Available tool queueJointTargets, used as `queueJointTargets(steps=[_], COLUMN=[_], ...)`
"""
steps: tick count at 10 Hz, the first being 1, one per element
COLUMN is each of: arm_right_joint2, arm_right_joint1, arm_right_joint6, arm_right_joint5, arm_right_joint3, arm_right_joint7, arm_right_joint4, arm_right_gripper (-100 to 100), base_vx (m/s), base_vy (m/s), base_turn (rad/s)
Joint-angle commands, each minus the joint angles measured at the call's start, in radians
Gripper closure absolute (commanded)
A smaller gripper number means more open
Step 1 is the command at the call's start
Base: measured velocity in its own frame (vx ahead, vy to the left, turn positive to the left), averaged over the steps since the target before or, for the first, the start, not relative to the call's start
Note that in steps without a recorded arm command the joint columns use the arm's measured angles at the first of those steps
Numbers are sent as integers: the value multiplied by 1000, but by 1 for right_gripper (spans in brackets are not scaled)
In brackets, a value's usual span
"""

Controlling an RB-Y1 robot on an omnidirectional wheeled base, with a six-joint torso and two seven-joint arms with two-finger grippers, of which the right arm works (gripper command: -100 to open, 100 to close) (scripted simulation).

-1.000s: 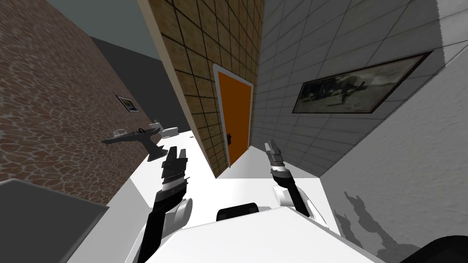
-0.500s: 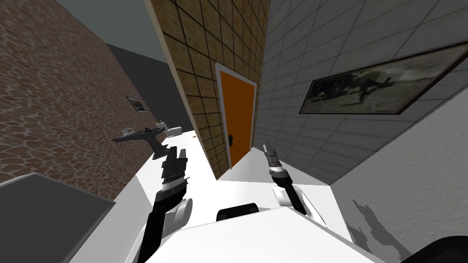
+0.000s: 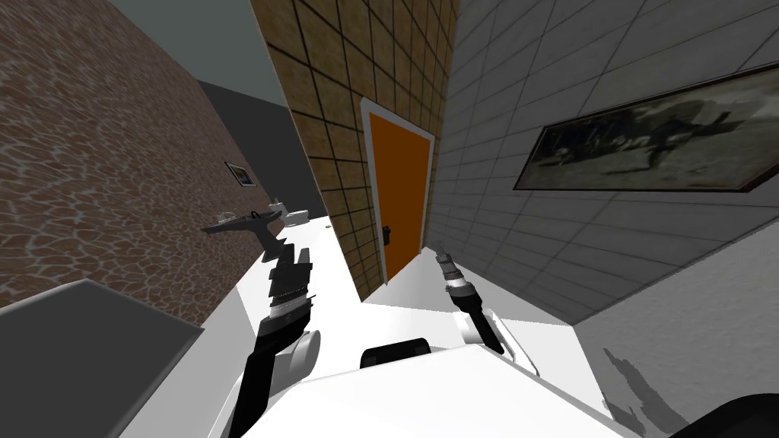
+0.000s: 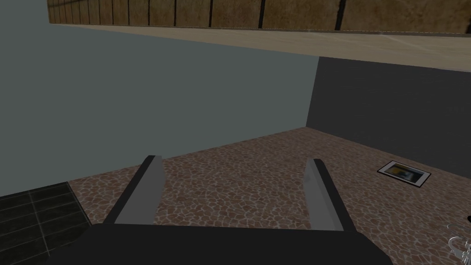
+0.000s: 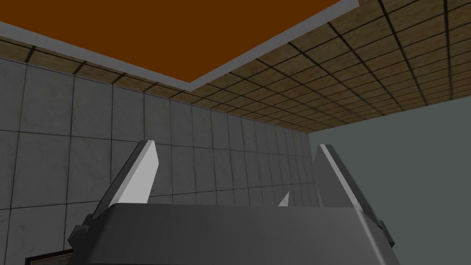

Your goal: Pull the door open

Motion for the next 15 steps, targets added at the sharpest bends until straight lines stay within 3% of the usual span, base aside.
queueJointTargets(steps=[1,8,15], arm_right_joint2=[-3,-8,4], arm_right_joint1=[-2,-24,-46], arm_right_joint6=[-2,-4,-6], arm_right_joint5=[40,219,396], arm_right_joint3=[-3,-15,-27], arm_right_joint7=[23,118,212], arm_right_joint4=[22,123,224], arm_right_gripper=[-100,-100,-100], base_vx=[101,97,88], base_vy=[-22,-36,-37], base_turn=[92,104,100])
